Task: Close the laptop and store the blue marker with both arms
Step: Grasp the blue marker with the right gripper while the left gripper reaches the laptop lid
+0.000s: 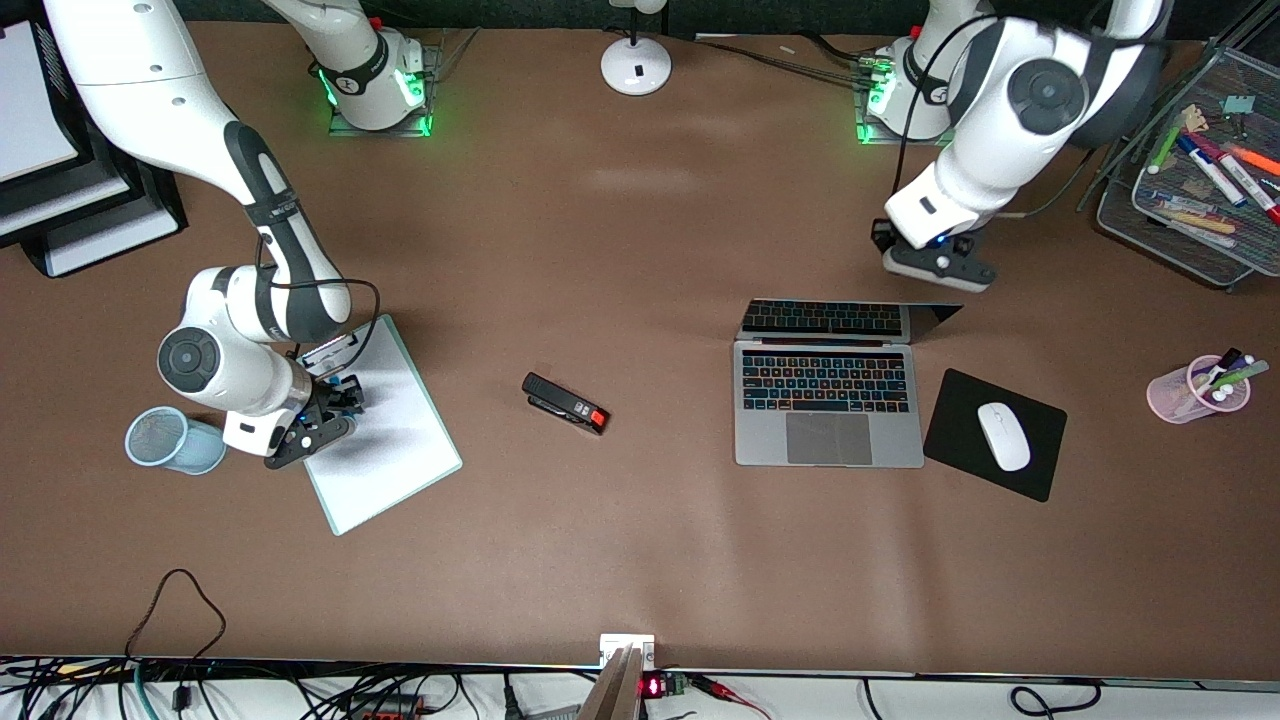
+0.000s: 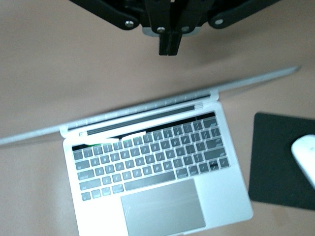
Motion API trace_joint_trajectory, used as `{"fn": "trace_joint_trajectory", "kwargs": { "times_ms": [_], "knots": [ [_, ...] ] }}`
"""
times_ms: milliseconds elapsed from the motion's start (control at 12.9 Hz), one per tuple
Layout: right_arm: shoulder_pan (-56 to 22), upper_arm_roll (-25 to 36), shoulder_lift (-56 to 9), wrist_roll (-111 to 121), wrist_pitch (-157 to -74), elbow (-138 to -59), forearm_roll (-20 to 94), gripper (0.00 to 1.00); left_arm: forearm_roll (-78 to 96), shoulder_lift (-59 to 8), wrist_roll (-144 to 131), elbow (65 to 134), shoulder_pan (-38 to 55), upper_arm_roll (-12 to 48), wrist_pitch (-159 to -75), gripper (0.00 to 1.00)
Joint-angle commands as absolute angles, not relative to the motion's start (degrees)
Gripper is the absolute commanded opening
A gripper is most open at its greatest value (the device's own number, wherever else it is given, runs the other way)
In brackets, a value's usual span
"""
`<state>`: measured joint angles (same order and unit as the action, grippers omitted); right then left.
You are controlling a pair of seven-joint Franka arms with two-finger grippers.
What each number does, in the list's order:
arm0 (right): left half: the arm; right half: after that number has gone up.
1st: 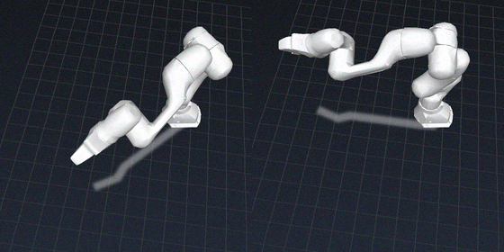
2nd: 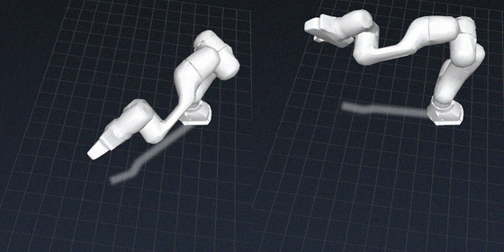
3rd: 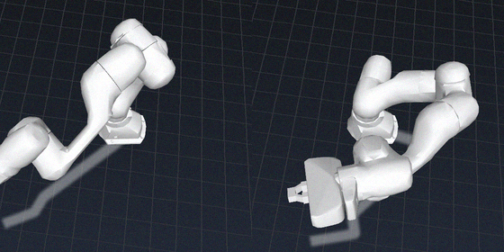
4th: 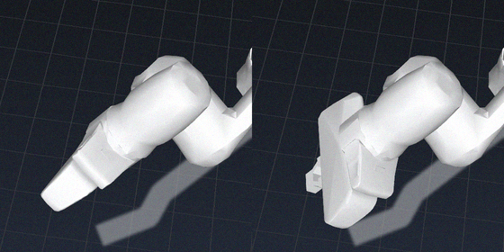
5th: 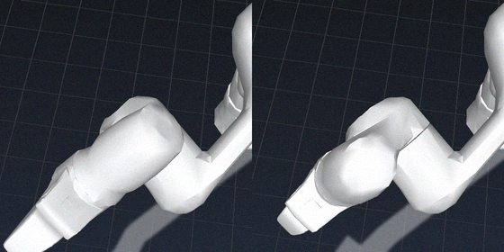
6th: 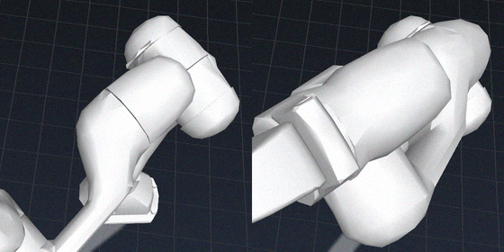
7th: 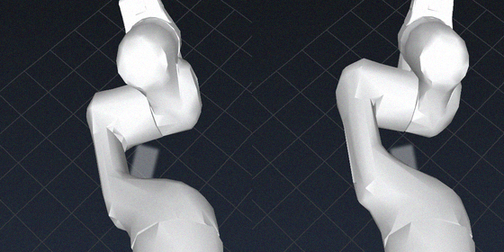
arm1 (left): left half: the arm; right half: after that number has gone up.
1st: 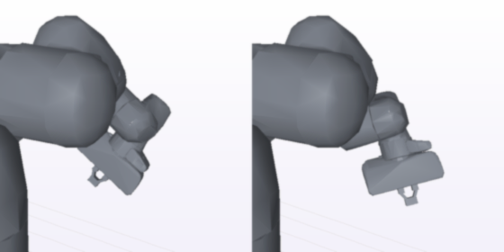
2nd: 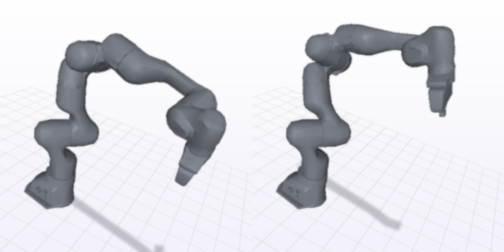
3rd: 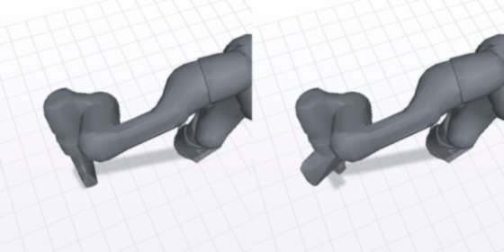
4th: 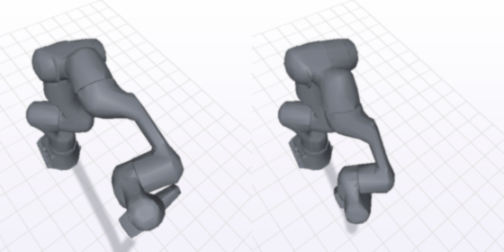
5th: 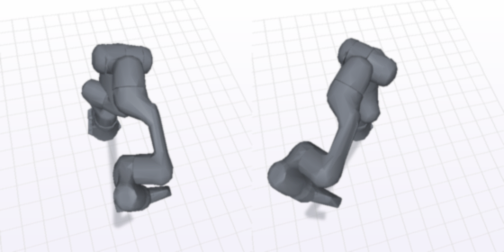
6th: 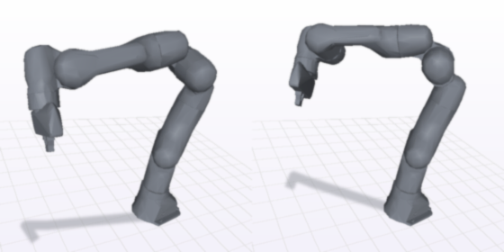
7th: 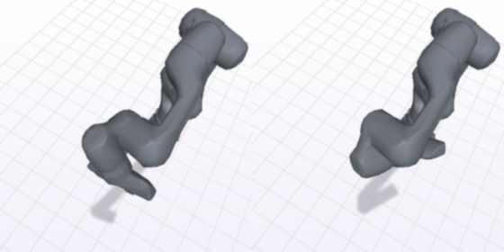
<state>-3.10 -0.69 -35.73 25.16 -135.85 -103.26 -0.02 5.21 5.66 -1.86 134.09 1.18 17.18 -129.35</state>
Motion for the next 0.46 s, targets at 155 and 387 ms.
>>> {"fn": "trace_joint_trajectory", "kwargs": {
  "times_ms": [155, 387],
  "knots": [
    [-3.08, -0.79, -36.74, 25.84, -136.58, -102.39, -0.09, 0.35, 6.33, -0.78, -1.41, 133.33, 0.97, 17.49, -139.37, 0.0],
    [-3.08, -0.79, -37.09, 25.84, -136.67, -102.31, -0.09, 0.29, 5.98, -4.47, -0.7, 132.54, 0.79, 17.4, -146.14, 0.0]
  ]
}}
